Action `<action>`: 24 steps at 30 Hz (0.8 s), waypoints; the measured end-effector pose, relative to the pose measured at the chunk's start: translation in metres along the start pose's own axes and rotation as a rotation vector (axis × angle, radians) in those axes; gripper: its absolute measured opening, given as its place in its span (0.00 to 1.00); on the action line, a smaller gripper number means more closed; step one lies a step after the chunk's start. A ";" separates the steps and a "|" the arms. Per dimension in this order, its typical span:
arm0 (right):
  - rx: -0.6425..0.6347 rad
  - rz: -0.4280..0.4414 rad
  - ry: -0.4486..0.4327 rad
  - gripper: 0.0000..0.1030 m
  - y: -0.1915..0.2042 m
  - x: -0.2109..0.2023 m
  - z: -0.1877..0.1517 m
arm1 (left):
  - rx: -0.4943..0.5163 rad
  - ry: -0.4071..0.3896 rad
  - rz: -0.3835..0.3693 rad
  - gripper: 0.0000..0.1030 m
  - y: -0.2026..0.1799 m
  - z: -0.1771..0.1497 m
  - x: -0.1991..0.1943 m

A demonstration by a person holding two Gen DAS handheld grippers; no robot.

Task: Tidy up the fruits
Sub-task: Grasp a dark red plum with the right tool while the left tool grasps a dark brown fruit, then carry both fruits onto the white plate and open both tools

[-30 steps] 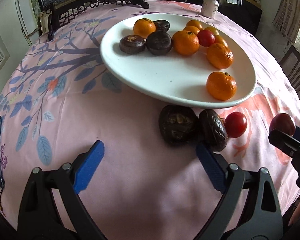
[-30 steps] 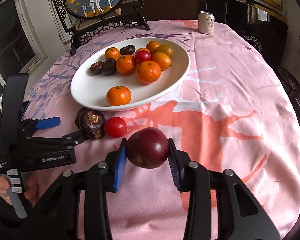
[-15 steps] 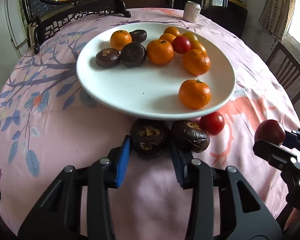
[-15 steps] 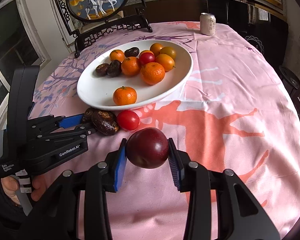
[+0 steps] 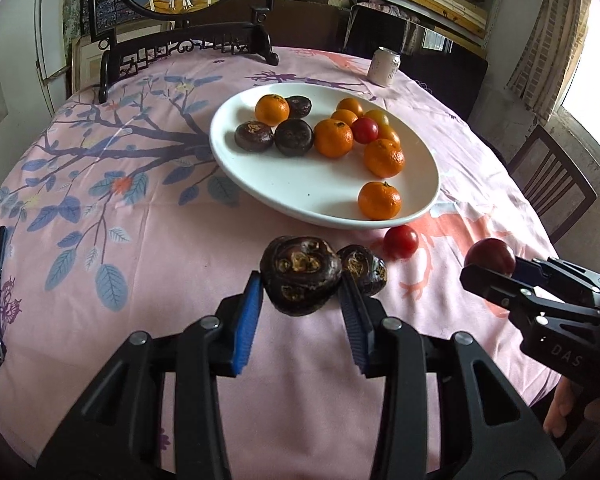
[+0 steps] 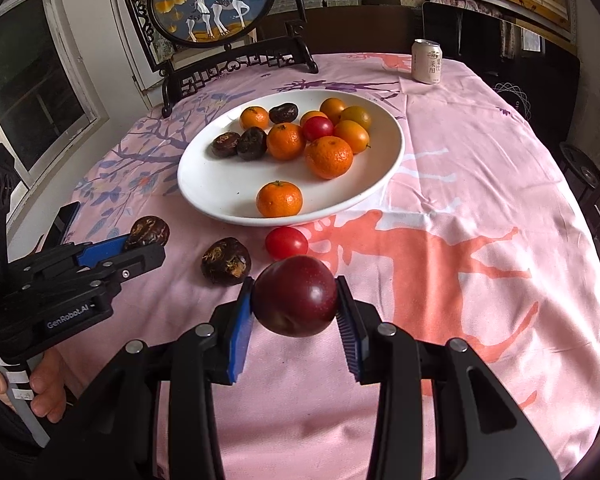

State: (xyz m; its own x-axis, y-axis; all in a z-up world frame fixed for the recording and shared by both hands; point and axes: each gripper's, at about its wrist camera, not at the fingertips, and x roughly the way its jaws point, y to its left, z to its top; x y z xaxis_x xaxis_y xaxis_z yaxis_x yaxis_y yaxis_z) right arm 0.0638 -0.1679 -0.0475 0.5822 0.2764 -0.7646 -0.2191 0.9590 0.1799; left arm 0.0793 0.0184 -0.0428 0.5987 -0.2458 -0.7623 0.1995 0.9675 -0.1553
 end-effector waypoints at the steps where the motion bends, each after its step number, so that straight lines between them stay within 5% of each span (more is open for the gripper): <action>1: 0.000 0.003 0.000 0.38 0.001 0.000 0.000 | -0.004 -0.003 -0.007 0.38 0.001 0.000 -0.004; 10: -0.030 0.054 -0.009 0.39 0.012 0.006 0.022 | 0.007 -0.029 0.007 0.38 0.007 0.024 -0.012; 17: -0.127 0.074 -0.005 0.38 0.038 0.034 0.077 | -0.012 0.032 0.032 0.38 0.022 0.090 0.028; 24: -0.135 0.047 0.060 0.38 0.038 0.085 0.107 | -0.047 0.106 0.043 0.39 0.027 0.121 0.077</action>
State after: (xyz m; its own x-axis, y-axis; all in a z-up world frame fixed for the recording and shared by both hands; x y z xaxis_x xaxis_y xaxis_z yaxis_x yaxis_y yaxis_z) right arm 0.1883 -0.1014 -0.0395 0.5223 0.3128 -0.7934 -0.3509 0.9267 0.1344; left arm 0.2247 0.0183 -0.0292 0.5203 -0.1985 -0.8306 0.1373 0.9794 -0.1480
